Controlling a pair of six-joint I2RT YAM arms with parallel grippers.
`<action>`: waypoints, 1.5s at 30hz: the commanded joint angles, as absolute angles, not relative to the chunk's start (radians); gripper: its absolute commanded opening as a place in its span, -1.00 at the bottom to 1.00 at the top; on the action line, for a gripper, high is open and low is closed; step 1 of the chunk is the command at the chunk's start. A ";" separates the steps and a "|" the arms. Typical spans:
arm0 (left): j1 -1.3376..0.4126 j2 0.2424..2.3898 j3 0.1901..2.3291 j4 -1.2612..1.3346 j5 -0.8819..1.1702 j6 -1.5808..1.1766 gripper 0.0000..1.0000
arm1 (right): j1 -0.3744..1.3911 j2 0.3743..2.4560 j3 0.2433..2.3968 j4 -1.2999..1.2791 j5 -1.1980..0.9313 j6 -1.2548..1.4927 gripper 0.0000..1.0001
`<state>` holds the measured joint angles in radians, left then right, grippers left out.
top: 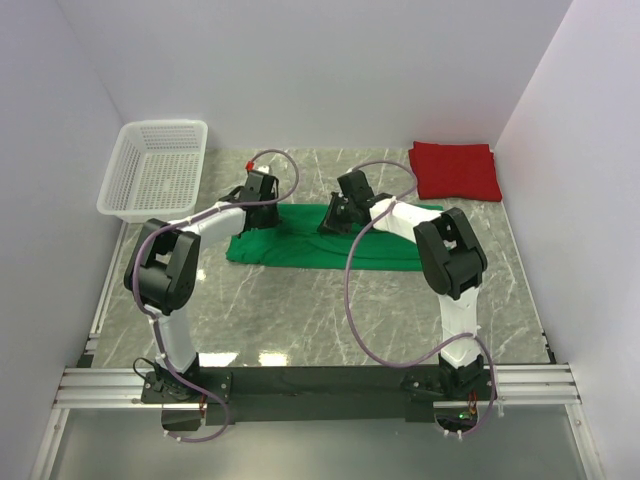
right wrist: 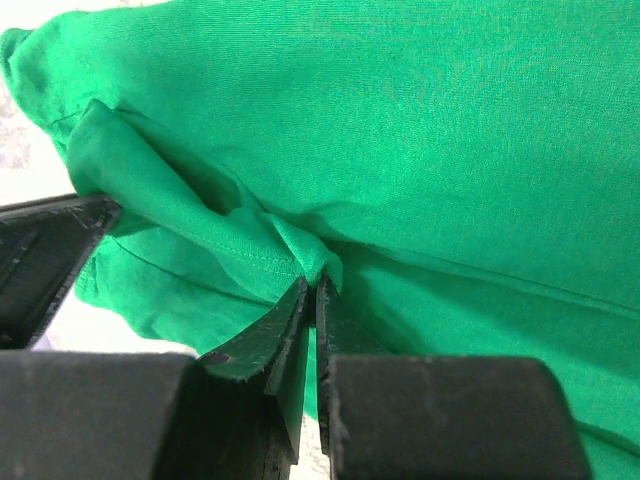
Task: Fold and stack the t-shirts
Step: Fold the tshirt
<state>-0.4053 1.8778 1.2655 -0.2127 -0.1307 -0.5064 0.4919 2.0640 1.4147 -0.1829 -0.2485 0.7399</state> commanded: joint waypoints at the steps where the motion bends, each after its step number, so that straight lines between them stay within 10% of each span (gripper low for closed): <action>1: -0.399 1.862 1.241 -0.152 -0.078 -0.572 -0.98 | 0.483 2.071 1.451 -0.163 -0.249 0.716 -0.78; 8: -0.399 1.830 1.221 -0.163 -0.046 -0.633 -0.72 | 0.485 2.039 1.456 -0.186 -0.236 0.678 -0.60; 16: -0.368 1.590 1.129 -0.218 -0.140 -0.672 0.09 | 0.483 1.870 1.447 -0.334 -0.086 0.540 -0.04; 26: -0.293 1.433 0.916 -0.253 -0.161 -0.687 0.04 | 0.372 1.547 1.094 -0.357 -0.002 0.546 0.00; 32: -0.256 1.465 0.916 -0.261 -0.149 -0.654 -0.40 | 0.221 1.408 0.873 -0.315 -0.011 0.601 -0.09; 45: -0.196 1.584 0.888 -0.250 -0.129 -0.653 -0.60 | -0.080 1.428 0.690 -0.206 -0.029 0.666 -0.20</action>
<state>-0.2192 1.5719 0.8917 -0.2729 -0.1390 -0.6659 -0.0399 1.4147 0.7101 -0.2722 -0.0349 0.6422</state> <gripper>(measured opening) 0.206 0.405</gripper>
